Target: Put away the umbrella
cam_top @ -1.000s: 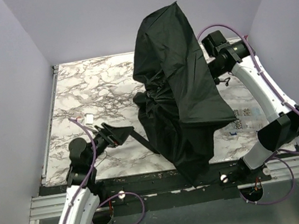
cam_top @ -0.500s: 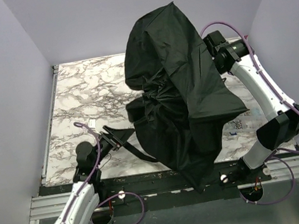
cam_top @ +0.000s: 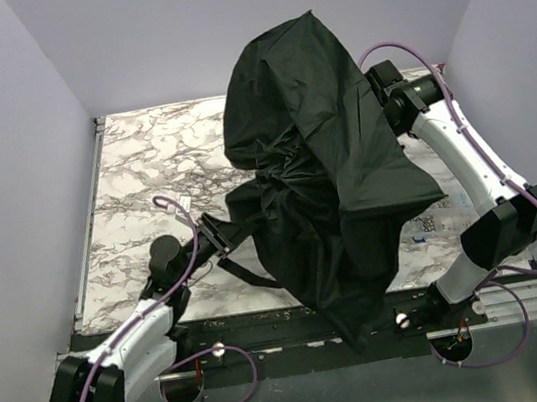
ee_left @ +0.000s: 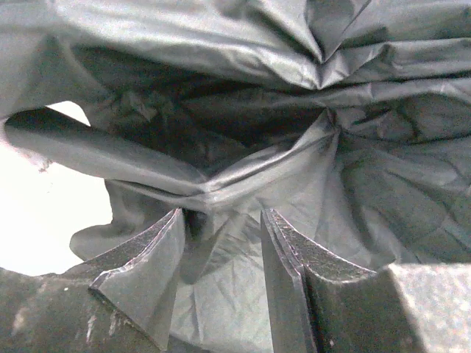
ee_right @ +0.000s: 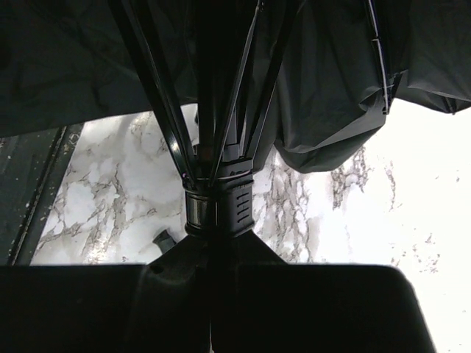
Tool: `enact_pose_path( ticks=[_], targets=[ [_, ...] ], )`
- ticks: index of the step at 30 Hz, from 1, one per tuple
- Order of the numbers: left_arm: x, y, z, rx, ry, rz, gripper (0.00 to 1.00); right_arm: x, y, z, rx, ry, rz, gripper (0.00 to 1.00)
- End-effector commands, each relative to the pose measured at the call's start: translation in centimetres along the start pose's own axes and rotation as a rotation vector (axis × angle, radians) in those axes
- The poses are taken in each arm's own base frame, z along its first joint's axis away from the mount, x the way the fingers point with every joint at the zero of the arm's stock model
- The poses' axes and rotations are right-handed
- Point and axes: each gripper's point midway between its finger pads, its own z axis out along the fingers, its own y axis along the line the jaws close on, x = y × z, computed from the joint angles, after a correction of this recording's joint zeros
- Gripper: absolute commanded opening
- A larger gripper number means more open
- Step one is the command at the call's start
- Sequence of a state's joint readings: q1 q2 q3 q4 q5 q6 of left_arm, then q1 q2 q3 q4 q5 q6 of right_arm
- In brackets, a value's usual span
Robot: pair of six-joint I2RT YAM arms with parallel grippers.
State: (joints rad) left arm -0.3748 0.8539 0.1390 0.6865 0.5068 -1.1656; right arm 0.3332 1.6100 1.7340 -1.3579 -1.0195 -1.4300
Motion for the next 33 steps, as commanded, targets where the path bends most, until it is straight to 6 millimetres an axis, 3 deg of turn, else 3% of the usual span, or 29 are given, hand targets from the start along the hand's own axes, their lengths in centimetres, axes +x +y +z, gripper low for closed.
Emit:
enact_pose_path(
  ticks=[1, 7, 10, 12, 15, 18, 20, 23, 26, 29, 30, 33],
  targets=[
    [-3.0, -3.1, 1.4, 0.089, -0.092, 0.048, 0.26, -0.7, 0.6, 0.4, -0.001, -0.049, -0.004, 0.0],
    [-5.6, -8.6, 3.1, 0.209, -0.079, 0.141, 0.06, 2.0, 1.4, 1.3, 0.002, 0.0, 0.057, 0.0],
    [-6.4, -10.2, 3.7, 0.242, -0.071, 0.164, 0.03, 4.6, 1.4, 2.1, 0.021, 0.052, 0.114, 0.0],
    [-6.5, -9.7, 4.2, 0.213, -0.059, 0.172, 0.04, 6.5, 0.8, 2.6, 0.05, 0.093, 0.147, 0.0],
    [-6.2, -6.4, 5.1, 0.106, -0.027, 0.165, 0.09, 8.3, -0.6, 3.0, 0.097, 0.134, 0.171, 0.0],
    [-6.6, -2.9, 5.6, 0.031, -0.015, 0.132, 0.13, 8.4, -3.0, 3.1, 0.145, 0.136, 0.159, 0.0],
    [-7.2, -1.8, 5.7, 0.017, -0.014, 0.111, 0.15, 8.1, -4.4, 3.2, 0.158, 0.125, 0.156, 0.0],
    [-8.5, -1.9, 5.5, 0.004, -0.038, 0.125, 0.24, 7.0, -5.7, 3.0, 0.147, 0.105, 0.136, 0.0],
    [-10.0, -2.0, 4.3, -0.079, -0.099, 0.2, 0.45, 6.5, -6.6, 2.6, 0.147, 0.119, 0.117, 0.0],
    [-11.8, -2.0, 1.8, -0.21, -0.203, 0.312, 0.68, 5.9, -7.2, 1.9, 0.148, 0.142, 0.101, 0.0],
    [-12.1, -2.0, 0.9, -0.245, -0.234, 0.332, 0.73, 5.5, -7.6, 1.6, 0.155, 0.147, 0.091, 0.0],
    [-11.0, -0.4, -1.3, -0.336, -0.248, 0.293, 0.73, 4.4, -8.3, 0.9, 0.168, 0.152, 0.065, 0.0]
  ],
)
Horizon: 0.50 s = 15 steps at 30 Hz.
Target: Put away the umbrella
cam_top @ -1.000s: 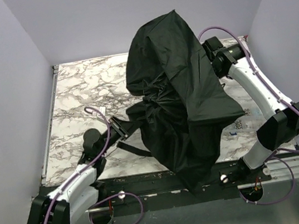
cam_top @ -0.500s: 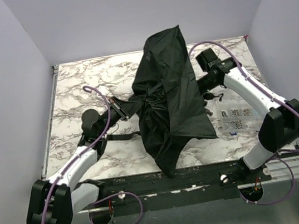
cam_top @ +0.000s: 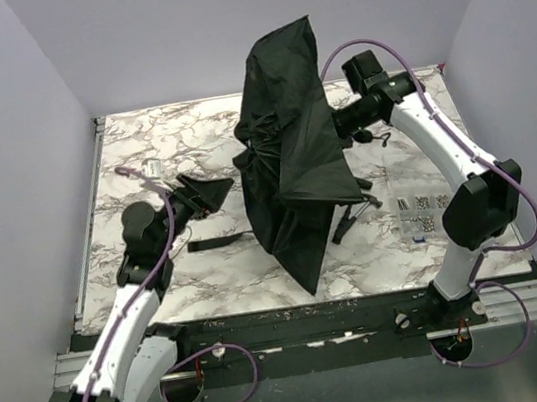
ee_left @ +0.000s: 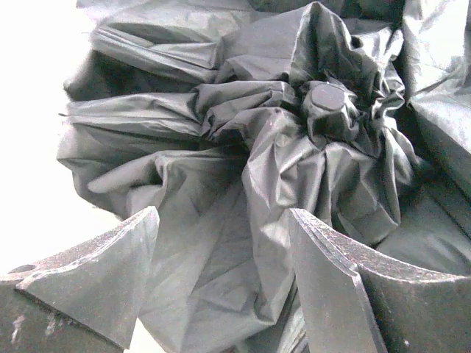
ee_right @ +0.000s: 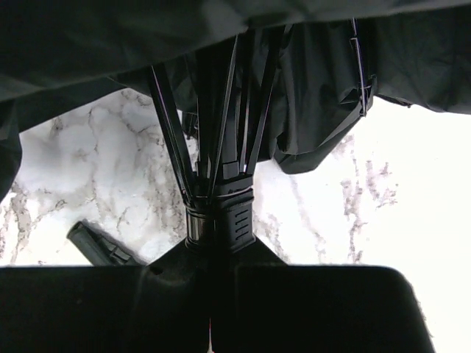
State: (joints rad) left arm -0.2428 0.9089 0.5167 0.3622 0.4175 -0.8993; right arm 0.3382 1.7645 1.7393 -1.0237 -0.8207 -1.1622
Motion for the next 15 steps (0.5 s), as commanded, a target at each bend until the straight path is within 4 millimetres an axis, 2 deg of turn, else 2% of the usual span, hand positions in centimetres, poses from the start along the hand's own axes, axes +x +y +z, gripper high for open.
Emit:
enact_pose_path(
  ticks=[1, 5, 7, 11, 15],
  targets=[
    [1.0, 4.0, -3.4, -0.23, -0.027, 0.023, 0.72, -2.7, -0.9, -1.7, 0.018, -0.018, -0.064, 0.0],
    [4.8, 6.0, -4.8, -0.241, 0.02, -0.111, 0.71, -4.9, -0.6, -2.9, -0.002, -0.056, -0.109, 0.0],
    [6.3, 6.3, -5.0, -0.222, 0.046, -0.183, 0.71, -6.2, -0.3, -3.7, -0.004, -0.075, -0.126, 0.0],
    [7.7, 6.3, -5.1, -0.218, 0.073, -0.351, 0.73, -8.8, -0.6, -5.6, 0.046, -0.107, -0.149, 0.0],
    [8.2, 7.2, -5.5, -0.29, 0.045, -0.537, 0.77, -10.4, -0.6, -6.9, 0.104, -0.133, -0.145, 0.0]
  ],
)
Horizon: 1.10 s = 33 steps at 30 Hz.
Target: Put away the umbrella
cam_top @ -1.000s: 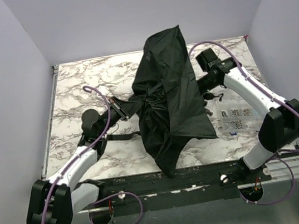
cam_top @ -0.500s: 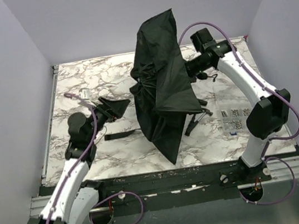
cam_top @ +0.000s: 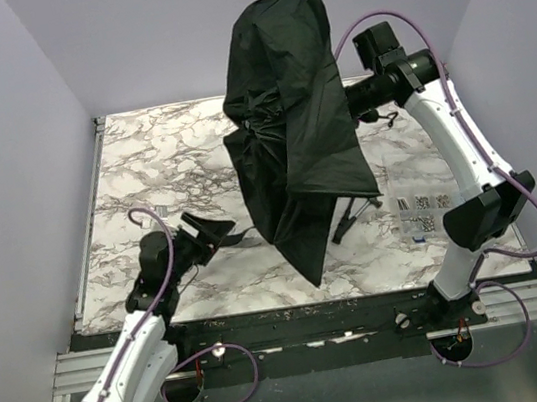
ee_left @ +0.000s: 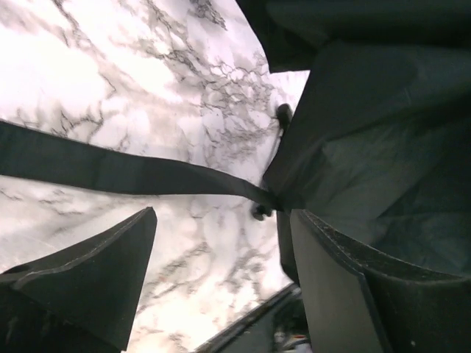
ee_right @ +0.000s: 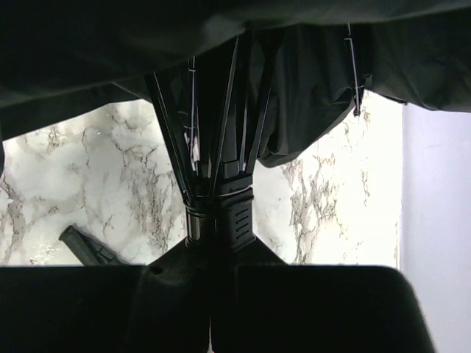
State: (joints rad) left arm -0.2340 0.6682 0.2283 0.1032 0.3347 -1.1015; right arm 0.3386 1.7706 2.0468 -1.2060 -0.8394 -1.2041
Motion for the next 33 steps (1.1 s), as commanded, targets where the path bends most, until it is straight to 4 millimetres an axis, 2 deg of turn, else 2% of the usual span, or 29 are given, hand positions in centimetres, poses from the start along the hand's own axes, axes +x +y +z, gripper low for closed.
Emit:
enact_pose_path(
  ticks=[1, 4, 7, 19, 27, 33],
  targets=[
    [-0.2, -0.7, -0.3, 0.007, -0.019, -0.269, 0.79, -4.0, 0.2, -2.0, 0.053, -0.089, -0.01, 0.0],
    [0.0, 0.6, -0.4, -0.002, -0.053, -0.42, 0.85, -4.3, 0.4, -2.2, 0.064, -0.097, 0.011, 0.0],
    [0.7, 2.7, -0.3, -0.062, -0.069, -0.529, 0.9, -4.4, 0.4, -2.3, 0.069, -0.101, 0.021, 0.0],
    [1.6, 6.4, 0.9, -0.266, -0.066, -0.651, 0.92, -5.0, 1.0, -2.3, 0.054, -0.139, 0.043, 0.0],
    [0.9, 8.2, 2.9, -0.34, -0.107, -0.692, 0.84, -6.3, 1.6, -2.5, 0.032, -0.189, 0.053, 0.0],
    [0.3, 8.6, 4.0, -0.366, -0.121, -0.718, 0.7, -6.0, 2.5, -2.5, 0.022, -0.187, 0.057, 0.0]
  ],
)
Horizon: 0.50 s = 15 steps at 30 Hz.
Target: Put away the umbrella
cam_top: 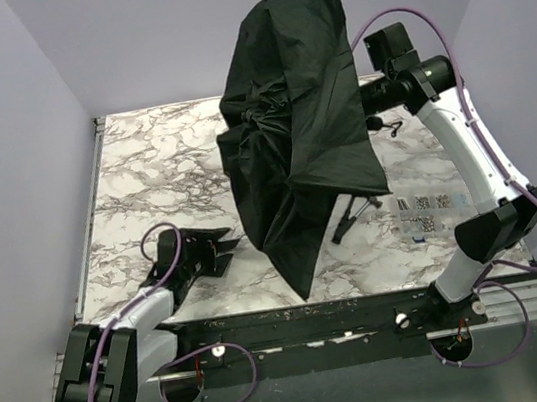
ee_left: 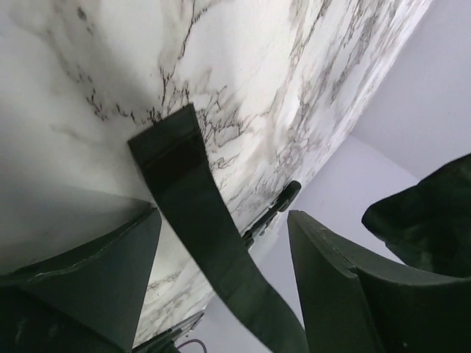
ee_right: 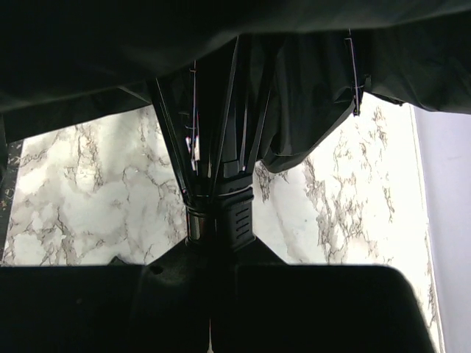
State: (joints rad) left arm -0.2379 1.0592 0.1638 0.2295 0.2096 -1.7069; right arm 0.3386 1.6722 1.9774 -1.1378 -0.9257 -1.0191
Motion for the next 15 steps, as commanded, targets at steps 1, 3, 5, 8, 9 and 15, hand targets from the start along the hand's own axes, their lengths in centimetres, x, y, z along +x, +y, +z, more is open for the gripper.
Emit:
enact_pose_path(
  ticks=[1, 3, 5, 8, 9, 15],
  targets=[
    [-1.3, -0.5, 1.0, -0.007, -0.068, -0.045, 0.7, -2.6, 1.1, -0.9, -0.002, -0.078, -0.052, 0.0],
    [-1.5, -0.4, 1.1, -0.014, -0.079, -0.049, 0.7, -2.5, 1.2, -1.0, 0.002, -0.072, -0.054, 0.0],
    [-1.8, 0.0, 1.1, -0.027, -0.094, -0.055, 0.7, -2.5, 1.3, -1.1, 0.005, -0.072, -0.056, 0.0],
    [-2.1, 0.5, 1.1, -0.034, -0.11, -0.065, 0.56, -2.6, 1.4, -1.1, 0.003, -0.073, -0.056, 0.0],
    [-2.2, 0.6, 1.1, -0.036, -0.116, -0.068, 0.53, -2.6, 1.3, -1.1, 0.004, -0.074, -0.054, 0.0],
    [-2.6, -0.2, 1.2, 0.012, -0.127, -0.048, 0.05, -2.5, 1.8, -1.1, -0.001, -0.073, -0.051, 0.0]
  ],
)
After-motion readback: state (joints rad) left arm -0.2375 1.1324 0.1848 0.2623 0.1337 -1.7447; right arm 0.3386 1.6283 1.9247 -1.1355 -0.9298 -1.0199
